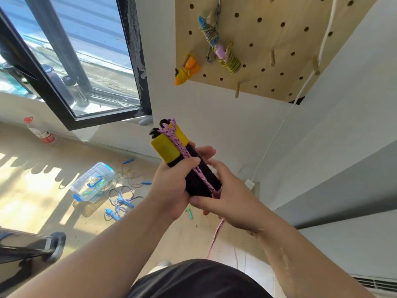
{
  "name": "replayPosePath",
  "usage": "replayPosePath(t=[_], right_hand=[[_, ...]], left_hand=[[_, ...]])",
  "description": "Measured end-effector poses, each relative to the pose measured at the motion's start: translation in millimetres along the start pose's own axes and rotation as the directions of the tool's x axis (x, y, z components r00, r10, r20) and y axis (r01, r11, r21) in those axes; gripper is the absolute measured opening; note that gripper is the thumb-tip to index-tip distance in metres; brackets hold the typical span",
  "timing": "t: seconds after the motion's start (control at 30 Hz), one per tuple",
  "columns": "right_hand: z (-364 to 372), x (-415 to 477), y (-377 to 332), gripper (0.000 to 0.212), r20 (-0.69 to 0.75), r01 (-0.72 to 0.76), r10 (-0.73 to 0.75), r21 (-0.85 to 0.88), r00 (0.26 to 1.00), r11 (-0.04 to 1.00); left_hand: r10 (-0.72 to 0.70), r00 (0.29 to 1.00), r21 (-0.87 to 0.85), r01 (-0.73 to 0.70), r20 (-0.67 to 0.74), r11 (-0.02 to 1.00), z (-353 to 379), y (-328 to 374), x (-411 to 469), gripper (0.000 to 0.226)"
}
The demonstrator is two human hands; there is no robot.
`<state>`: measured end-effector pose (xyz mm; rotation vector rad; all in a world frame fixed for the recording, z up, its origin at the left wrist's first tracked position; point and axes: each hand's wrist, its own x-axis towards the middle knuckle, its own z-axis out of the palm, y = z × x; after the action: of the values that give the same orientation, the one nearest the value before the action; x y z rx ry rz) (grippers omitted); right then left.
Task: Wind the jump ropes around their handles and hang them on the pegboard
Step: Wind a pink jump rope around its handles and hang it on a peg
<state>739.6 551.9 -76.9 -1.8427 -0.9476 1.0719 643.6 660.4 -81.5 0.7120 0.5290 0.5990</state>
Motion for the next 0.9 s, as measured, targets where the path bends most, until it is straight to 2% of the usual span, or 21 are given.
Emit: replayPosePath(t=[0.1,0.17,0.27,0.3,0.37,0.4,0.43,0.47,0.5,0.53,0.57,0.6,0.63,0.7,0.77,0.83,0.9], right_hand=[[7.3,4.1,1.1,0.067,-0.126,0.021,-0.030,-0.073,0.992,0.997],[5.0,6.3,5.7,0.052,-0.182,-0.006,-0.033,-0.210,0.983,0.978],[-5.9,11.1,16.3,0.045,-0.201,-0.070,0.002,-0.333,0.980,0.940],[-9.2,12.4,20.5,0.046,-0.194,-0.087,0.016,-0.364,0.981,0.927],[-14.5,13.9,29.4,0.048,-0.165,-0.116,0.045,-0.454,0.985,0.884],[-16.6,14.1,34.4,0.048,-0.149,-0.120,0.053,-0.494,0.987,0.861],[-18.3,13.7,38.5,0.047,-0.135,-0.116,0.053,-0.523,0.989,0.844],[-20.0,13.7,42.4,0.046,-0.125,-0.111,0.050,-0.547,0.991,0.830],[-21.4,14.2,45.3,0.045,-0.118,-0.104,0.044,-0.571,0.992,0.814],[-22.6,14.9,46.2,0.043,-0.107,-0.096,0.039,-0.593,0.993,0.799],[-23.3,15.7,45.9,0.042,-0.086,-0.081,0.036,-0.611,0.996,0.788],[-23.4,16.8,44.9,0.042,-0.053,-0.058,0.031,-0.628,0.998,0.776],[-22.9,17.6,43.6,0.044,-0.012,-0.022,0.019,-0.641,1.000,0.767],[-22.2,17.5,42.3,0.052,0.054,0.045,-0.013,-0.655,0.998,0.754],[-24.4,16.2,43.6,0.053,0.061,0.063,-0.029,-0.657,0.998,0.752],[-28.7,13.3,47.2,0.052,0.039,0.060,-0.045,-0.637,0.998,0.769],[-34.7,9.2,49.8,0.076,0.007,0.052,-0.060,-0.590,0.998,0.806]], left_hand=[[-0.015,1.000,0.001,0.015,-0.024,1.000,7.2,-10.4,-1.8,0.026],[-0.045,0.998,-0.014,0.045,-0.042,0.999,5.6,-15.2,-1.2,0.028],[-0.016,0.986,0.103,0.034,-0.168,0.994,-2.5,-21.3,-0.6,0.037],[0.027,0.969,0.177,0.018,-0.245,0.984,-4.4,-22.2,-0.2,0.050],[0.127,0.895,0.342,0.030,-0.428,0.939,-10.7,-20.0,0.1,0.095],[0.239,0.850,0.475,0.016,-0.470,0.880,-16.7,-16.8,0.5,0.112],[0.412,0.820,0.670,-0.047,-0.397,0.740,-24.7,-13.0,0.9,0.118],[0.568,0.801,0.872,-0.131,-0.187,0.471,-33.2,-10.1,2.8,0.118],[0.599,0.795,0.967,-0.214,0.090,0.140,-38.0,-6.3,4.0,0.115],[0.470,0.826,0.950,-0.274,0.311,-0.147,-38.0,-2.1,5.2,0.113],[0.243,0.880,0.883,-0.313,0.409,-0.351,-33.5,1.3,5.8,0.113],[0.019,0.918,0.804,-0.337,0.397,-0.490,-28.7,0.0,6.4,0.112],[-0.119,0.924,0.713,-0.358,0.363,-0.603,-24.9,-5.4,6.9,0.107],[-0.186,0.920,0.587,-0.366,0.344,-0.722,-21.0,-18.7,7.6,0.075],[-0.120,0.924,0.611,-0.333,0.362,-0.718,-22.9,-30.1,8.5,0.041],[-0.094,0.932,0.647,-0.312,0.349,-0.696,-24.6,-35.9,9.8,0.034],[-0.079,0.939,0.675,-0.298,0.335,-0.675,-25.8,-37.4,11.8,0.036]])
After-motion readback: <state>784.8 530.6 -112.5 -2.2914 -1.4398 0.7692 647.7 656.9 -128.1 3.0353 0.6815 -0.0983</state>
